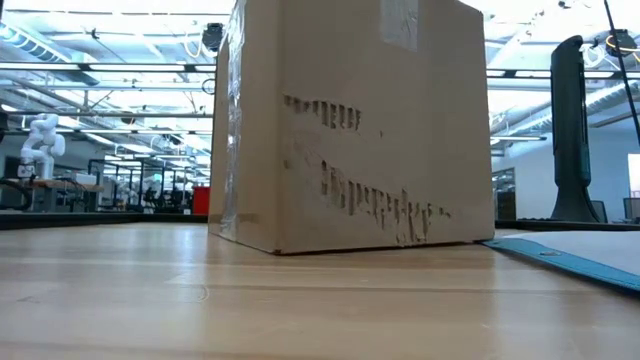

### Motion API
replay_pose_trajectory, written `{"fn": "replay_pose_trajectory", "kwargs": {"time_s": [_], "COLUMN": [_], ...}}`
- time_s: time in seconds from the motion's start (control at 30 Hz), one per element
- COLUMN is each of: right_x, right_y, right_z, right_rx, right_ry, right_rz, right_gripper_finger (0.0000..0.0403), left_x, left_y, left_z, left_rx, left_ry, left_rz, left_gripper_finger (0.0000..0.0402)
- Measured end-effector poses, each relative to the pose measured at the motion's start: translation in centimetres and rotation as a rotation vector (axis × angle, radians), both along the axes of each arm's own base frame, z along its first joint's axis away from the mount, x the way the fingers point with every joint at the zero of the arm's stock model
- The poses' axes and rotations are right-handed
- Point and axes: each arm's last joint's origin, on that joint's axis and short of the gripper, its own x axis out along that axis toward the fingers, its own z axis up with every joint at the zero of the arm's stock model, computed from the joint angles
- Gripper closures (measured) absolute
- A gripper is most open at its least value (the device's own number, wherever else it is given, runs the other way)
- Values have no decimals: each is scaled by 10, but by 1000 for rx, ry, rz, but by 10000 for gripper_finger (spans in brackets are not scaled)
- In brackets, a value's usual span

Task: Unpack boxes
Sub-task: Open the cardboard box using the gray cutter

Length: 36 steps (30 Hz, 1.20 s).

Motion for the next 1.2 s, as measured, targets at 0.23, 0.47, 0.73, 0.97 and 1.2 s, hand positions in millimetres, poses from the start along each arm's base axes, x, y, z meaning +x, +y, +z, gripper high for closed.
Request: {"fn": "replay_pose_trajectory", "kwargs": {"time_s": [0.23, 0.47, 0.73, 0.97, 1.2], "right_x": [-18, -31, -30, -24, -22], "right_y": [-5, -8, -8, -8, -9], "right_z": [5, 10, 9, 6, 5], "right_rx": [-21, -40, -17, -4, -3], "right_ry": [53, 64, 77, 90, 82], "right_rz": [-62, -104, -113, -115, -121], "right_gripper_finger": [345, 345, 345, 345, 345], "left_x": [1, 6, 8, 3, -1], "left_y": [1, 1, 2, 5, -15], "left_z": [0, -5, 7, 54, 79], "left_rx": [10, 11, 37, 184, 216], "left_ry": [-4, 8, -33, -132, -208], "left_rz": [6, 5, 24, 93, 93], "left_gripper_finger": [313, 313, 313, 313, 313]}}
